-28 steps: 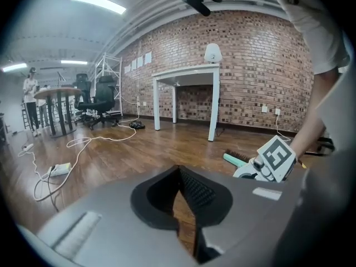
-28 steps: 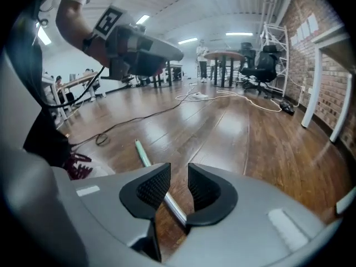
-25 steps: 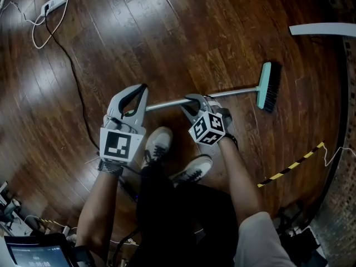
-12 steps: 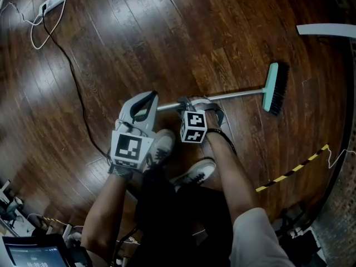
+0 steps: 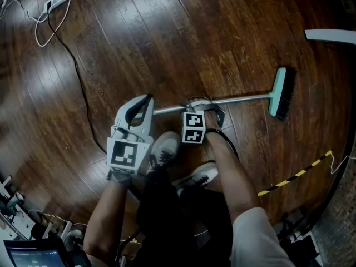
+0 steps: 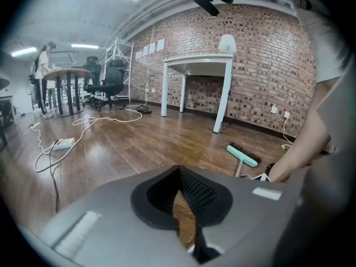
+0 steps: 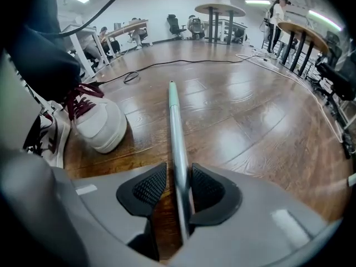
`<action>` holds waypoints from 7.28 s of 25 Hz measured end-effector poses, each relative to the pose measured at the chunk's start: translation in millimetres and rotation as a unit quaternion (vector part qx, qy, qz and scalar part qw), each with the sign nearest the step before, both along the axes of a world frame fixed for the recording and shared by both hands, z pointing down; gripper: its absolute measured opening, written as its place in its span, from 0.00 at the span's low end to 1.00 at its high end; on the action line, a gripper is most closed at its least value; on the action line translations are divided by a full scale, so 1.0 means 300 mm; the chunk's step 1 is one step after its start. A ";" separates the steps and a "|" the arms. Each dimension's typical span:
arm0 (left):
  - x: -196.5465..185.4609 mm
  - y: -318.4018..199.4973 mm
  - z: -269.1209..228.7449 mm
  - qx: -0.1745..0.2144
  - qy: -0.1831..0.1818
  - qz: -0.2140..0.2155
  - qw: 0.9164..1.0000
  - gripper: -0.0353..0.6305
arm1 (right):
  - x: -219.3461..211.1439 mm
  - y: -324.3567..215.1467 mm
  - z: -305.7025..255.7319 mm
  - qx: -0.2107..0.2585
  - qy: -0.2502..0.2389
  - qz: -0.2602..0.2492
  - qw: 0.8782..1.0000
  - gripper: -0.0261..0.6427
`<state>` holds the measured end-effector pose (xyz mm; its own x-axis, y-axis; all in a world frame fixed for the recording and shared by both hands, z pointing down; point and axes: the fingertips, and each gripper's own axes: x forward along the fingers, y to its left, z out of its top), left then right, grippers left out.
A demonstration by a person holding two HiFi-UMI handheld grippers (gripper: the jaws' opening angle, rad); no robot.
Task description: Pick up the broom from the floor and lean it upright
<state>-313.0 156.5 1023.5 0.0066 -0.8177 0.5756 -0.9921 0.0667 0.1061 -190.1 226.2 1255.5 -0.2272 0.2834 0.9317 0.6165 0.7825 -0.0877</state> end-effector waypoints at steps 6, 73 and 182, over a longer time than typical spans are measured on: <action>-0.026 0.022 0.002 -0.010 -0.002 -0.008 1.000 0.05 | 0.011 0.007 -0.004 0.004 -0.008 -0.006 1.000 0.19; 0.952 -1.257 -1.697 0.186 0.044 0.255 0.948 0.06 | 1.349 -1.336 -1.809 0.128 -0.243 0.725 0.631 0.17; 1.180 -1.783 -2.055 0.198 0.007 0.235 0.951 0.06 | 1.558 -2.035 -2.652 0.175 -0.413 0.697 0.559 0.06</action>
<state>41.1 -378.5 407.0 0.4307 -0.8754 0.2195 -0.9007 -0.4324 0.0429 277.4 -384.3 459.9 -0.3942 -0.8725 0.2886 -0.8971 0.4334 0.0851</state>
